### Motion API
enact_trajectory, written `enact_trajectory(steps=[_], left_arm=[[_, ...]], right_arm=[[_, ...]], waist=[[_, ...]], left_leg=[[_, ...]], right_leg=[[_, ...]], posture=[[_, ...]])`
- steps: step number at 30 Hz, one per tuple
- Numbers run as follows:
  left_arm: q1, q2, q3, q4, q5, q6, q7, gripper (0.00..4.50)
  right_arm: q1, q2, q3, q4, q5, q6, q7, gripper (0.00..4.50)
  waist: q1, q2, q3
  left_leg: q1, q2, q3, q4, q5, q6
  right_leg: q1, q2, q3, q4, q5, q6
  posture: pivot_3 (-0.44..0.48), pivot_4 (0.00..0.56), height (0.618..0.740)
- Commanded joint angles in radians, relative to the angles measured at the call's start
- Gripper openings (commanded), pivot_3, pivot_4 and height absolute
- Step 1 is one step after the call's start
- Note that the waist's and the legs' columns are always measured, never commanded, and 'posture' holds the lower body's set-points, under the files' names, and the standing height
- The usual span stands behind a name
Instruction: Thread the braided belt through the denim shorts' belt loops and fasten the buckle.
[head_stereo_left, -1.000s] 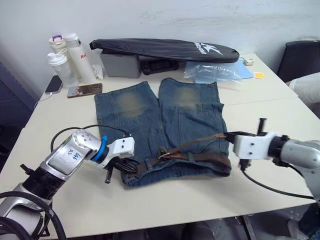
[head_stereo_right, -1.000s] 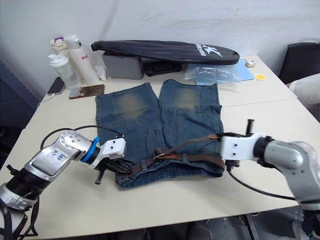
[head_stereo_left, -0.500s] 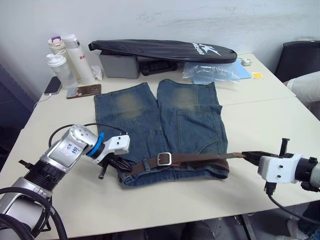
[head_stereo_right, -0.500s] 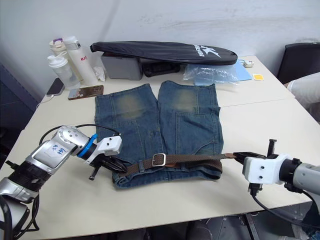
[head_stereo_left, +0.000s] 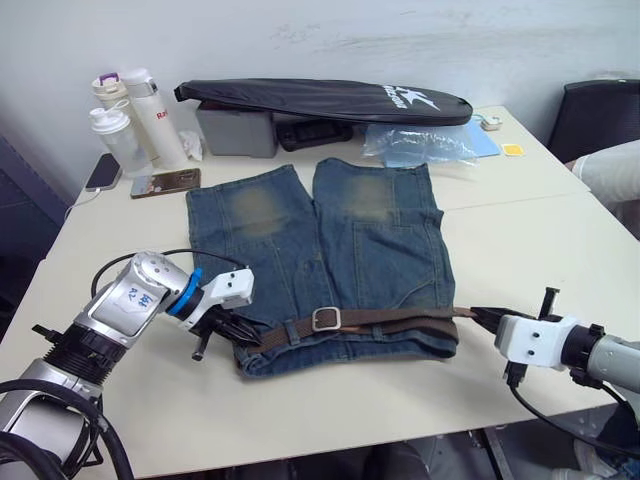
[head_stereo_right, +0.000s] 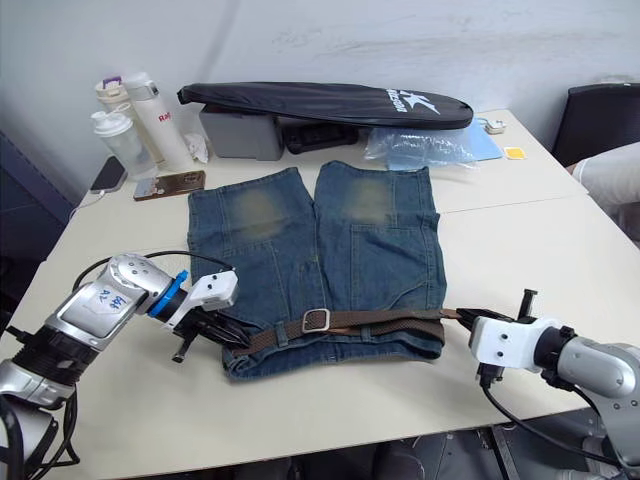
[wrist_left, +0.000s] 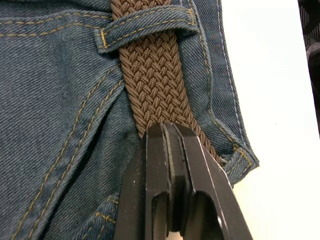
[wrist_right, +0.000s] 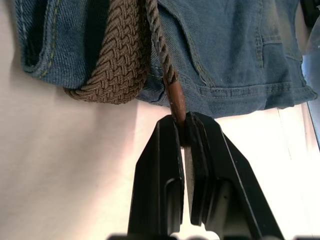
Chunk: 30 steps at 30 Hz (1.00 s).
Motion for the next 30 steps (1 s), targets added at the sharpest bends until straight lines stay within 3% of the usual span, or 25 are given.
enact_trajectory(steps=[1,5,6,10,15,18,22,23,26,30], left_arm=[[0.034,0.025,0.012,-0.001,0.023,0.005,-0.001,0.0],[0.059,0.027,0.067,-0.054,-0.032,0.051,-0.014,0.0],[0.06,0.025,0.092,-0.066,-0.054,0.07,-0.014,0.0],[0.05,0.026,0.183,-0.104,-0.159,0.18,-0.02,0.0],[-0.003,0.071,0.307,-0.103,-0.282,0.348,-0.038,0.0],[0.014,0.109,0.383,-0.109,-0.311,0.372,-0.021,0.0],[0.11,0.13,0.471,-0.134,-0.333,0.392,0.029,1.17],[0.15,0.113,0.505,-0.141,-0.327,0.378,0.071,1.58],[0.285,0.052,0.597,-0.202,-0.319,0.329,0.173,2.9],[0.449,-0.047,0.721,-0.33,-0.335,0.267,0.28,4.28]], right_arm=[[0.007,0.018,-0.069,-0.043,0.122,0.052,0.019,1.86],[0.017,0.006,-0.162,-0.095,0.269,0.17,0.069,3.63],[0.022,-0.002,-0.192,-0.083,0.29,0.187,0.085,4.26],[0.02,-0.009,-0.275,-0.051,0.393,0.3,0.123,4.41],[0.045,-0.045,-0.338,-0.159,0.761,0.745,0.154,4.41],[0.059,-0.057,-0.323,-0.198,0.817,0.834,0.17,4.41],[0.069,-0.03,-0.287,-0.174,0.756,0.818,0.149,4.5],[0.064,-0.015,-0.278,-0.167,0.75,0.819,0.128,4.5],[0.012,0.076,-0.294,-0.152,0.826,0.874,0.037,4.5],[-0.007,0.127,-0.264,-0.149,0.764,0.814,0.003,4.5]], waist=[[0.0,0.0,0.0],[-0.001,0.0,0.0],[0.0,0.0,0.0],[0.0,0.001,0.001],[0.001,0.002,0.001],[0.001,0.002,0.001],[0.001,0.004,0.001],[0.001,0.004,0.001],[0.001,0.004,0.001],[0.0,0.005,0.001]], left_leg=[[0.0,0.0,0.001,0.0,-0.001,0.001],[0.0,0.001,0.001,0.004,-0.003,0.005],[0.0,0.001,0.001,0.005,-0.004,0.006],[-0.001,0.002,0.0,0.008,-0.008,0.01],[0.0,0.002,-0.001,0.008,-0.011,0.017],[-0.001,0.002,-0.001,0.008,-0.011,0.017],[0.0,0.001,-0.006,0.005,-0.013,0.019],[0.002,-0.001,-0.006,-0.006,-0.013,0.02],[0.003,-0.001,-0.006,-0.005,-0.013,0.02],[0.003,0.0,-0.008,-0.006,-0.014,0.019]], right_leg=[[0.0,0.0,0.0,0.0,0.0,0.0],[0.0,-0.001,0.0,0.0,0.0,0.0],[0.0,-0.001,0.0,0.0,0.0,0.0],[0.0,0.001,0.0,0.0,0.0,0.0],[0.0,0.001,0.0,0.0,0.0,0.0],[0.0,0.0,0.0,0.0,0.0,0.0],[0.003,-0.001,0.001,-0.004,0.0,0.0],[0.003,0.0,0.0,-0.008,0.0,0.0],[0.004,0.001,0.0,-0.007,0.001,0.001],[0.003,-0.001,0.001,-0.008,0.001,0.001]], posture=[[0.0,0.15,0.622],[0.0,0.15,0.622],[0.0,0.15,0.622],[0.0,0.15,0.622],[0.0,0.15,0.622],[0.0,0.15,0.622],[0.0,0.15,0.622],[0.0,0.15,0.622],[0.0,0.15,0.622],[0.0,0.15,0.622]])
